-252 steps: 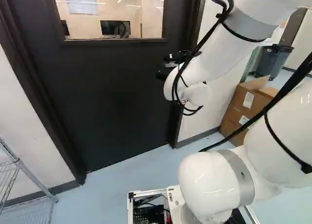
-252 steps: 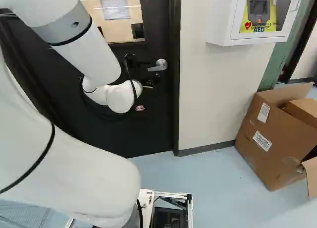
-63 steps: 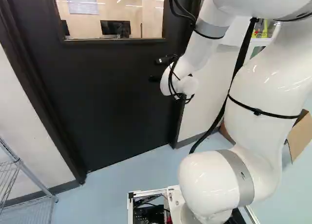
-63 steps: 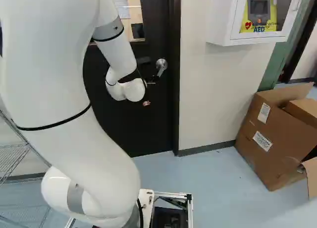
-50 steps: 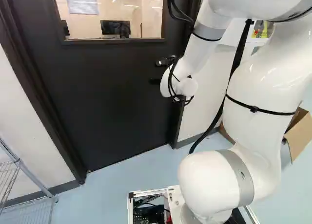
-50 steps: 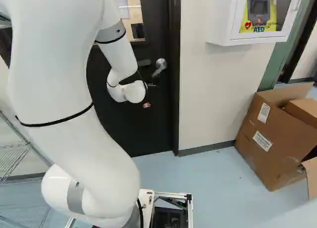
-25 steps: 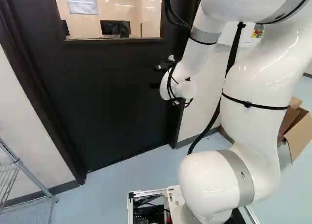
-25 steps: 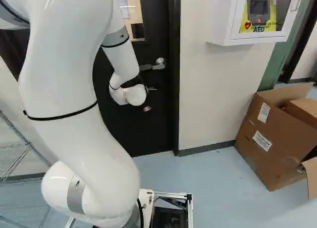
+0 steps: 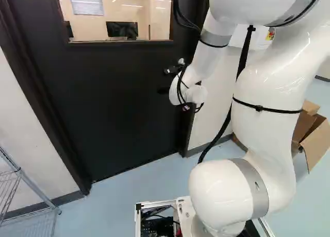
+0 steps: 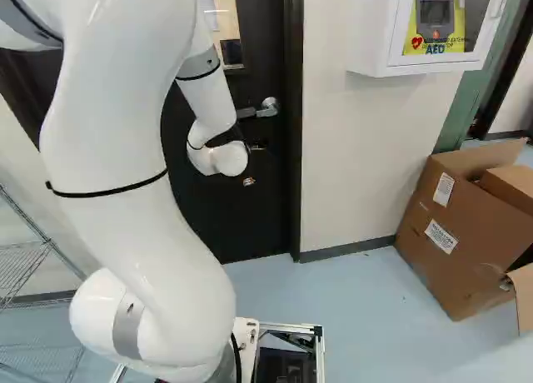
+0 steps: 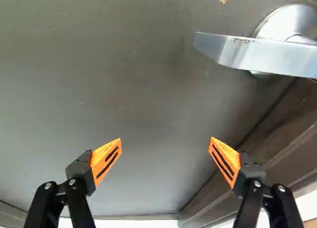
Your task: Open the door and move inside
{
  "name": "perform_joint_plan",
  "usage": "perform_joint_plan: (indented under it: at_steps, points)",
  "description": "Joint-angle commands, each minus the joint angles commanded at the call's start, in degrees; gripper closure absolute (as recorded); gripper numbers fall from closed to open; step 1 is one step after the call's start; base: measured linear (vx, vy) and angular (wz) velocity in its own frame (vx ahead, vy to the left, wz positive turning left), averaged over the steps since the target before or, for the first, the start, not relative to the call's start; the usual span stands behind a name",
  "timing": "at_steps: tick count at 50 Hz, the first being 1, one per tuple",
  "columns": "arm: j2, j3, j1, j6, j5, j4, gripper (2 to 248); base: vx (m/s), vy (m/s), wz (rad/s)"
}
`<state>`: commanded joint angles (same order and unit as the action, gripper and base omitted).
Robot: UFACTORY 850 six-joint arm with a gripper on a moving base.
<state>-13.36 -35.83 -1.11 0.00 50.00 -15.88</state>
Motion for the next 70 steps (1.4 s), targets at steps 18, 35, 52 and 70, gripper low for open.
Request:
perform_joint_plan:
  at_steps: [18, 35, 52, 70]
  points:
    - [-3.7, -4.4, 1.2, 0.0, 0.0, 2.6, 3, 0.0, 0.0, 0.0]
    - [-7.3, -8.7, 2.7, 0.0, 0.0, 5.7, 3, 0.0, 0.0, 0.0]
    - [-10.8, -13.1, 4.3, 0.0, 0.0, 8.9, 3, 0.0, 0.0, 0.0]
    - [-14.3, -17.6, 6.1, 0.0, 0.0, 12.3, 3, 0.0, 0.0, 0.0]
